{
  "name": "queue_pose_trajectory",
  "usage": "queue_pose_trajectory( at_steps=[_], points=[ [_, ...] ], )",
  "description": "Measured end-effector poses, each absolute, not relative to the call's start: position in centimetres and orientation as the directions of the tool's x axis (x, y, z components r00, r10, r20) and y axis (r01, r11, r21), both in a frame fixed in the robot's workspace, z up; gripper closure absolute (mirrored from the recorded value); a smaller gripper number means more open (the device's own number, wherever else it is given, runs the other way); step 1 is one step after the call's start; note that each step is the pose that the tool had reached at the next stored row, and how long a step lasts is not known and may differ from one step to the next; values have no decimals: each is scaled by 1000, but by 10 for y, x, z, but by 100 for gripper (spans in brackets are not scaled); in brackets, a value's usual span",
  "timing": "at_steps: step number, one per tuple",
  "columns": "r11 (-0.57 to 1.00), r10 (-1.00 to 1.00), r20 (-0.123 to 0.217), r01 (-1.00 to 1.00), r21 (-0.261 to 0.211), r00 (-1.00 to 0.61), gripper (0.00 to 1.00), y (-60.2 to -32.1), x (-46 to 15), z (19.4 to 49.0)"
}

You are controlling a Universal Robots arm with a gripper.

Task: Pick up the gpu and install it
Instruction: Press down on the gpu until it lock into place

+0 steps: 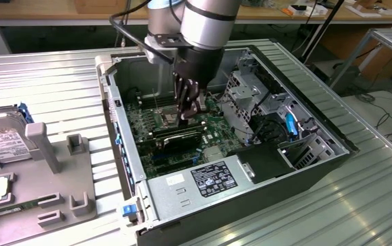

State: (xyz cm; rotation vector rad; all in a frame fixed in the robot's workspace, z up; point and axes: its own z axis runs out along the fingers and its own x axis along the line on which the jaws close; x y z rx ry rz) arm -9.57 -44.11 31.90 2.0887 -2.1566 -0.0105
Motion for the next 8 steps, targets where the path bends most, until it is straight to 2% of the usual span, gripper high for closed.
queue_pose_trajectory(
  at_steps=[8],
  points=[
    [37,-995,95,-994,102,-27,89,-441,-96,321]
  ],
)
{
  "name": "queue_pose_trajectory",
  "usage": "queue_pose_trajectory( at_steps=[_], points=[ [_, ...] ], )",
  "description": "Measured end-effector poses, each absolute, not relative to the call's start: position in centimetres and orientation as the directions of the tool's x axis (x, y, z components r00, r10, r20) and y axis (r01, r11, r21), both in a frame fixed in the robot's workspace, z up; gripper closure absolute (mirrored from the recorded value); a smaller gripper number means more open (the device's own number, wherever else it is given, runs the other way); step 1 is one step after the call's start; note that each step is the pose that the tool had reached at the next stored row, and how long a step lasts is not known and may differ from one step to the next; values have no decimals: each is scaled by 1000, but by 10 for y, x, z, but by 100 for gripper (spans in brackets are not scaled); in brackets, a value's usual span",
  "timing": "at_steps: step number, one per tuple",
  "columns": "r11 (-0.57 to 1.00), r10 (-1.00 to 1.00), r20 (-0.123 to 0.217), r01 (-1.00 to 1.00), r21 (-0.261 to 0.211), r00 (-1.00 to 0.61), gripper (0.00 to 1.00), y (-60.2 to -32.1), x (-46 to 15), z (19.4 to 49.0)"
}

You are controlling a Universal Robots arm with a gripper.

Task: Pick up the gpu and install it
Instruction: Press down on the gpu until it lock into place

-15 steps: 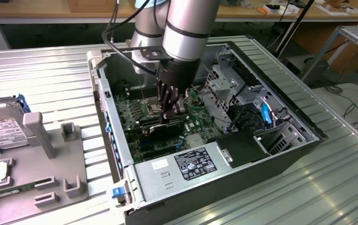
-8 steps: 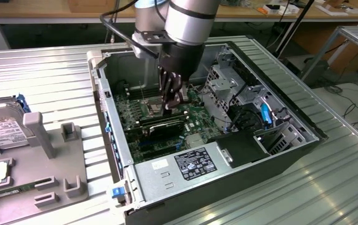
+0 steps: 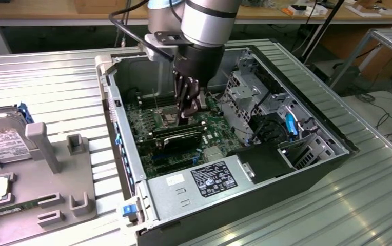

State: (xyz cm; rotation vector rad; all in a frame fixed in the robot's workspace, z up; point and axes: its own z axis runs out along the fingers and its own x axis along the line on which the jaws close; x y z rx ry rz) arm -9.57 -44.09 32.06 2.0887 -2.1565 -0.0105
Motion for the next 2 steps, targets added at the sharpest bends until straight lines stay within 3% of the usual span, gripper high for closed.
queue_pose_trajectory(
  at_steps=[2],
  points=[
    [37,-995,95,-994,102,-27,89,-441,-96,321]
  ],
)
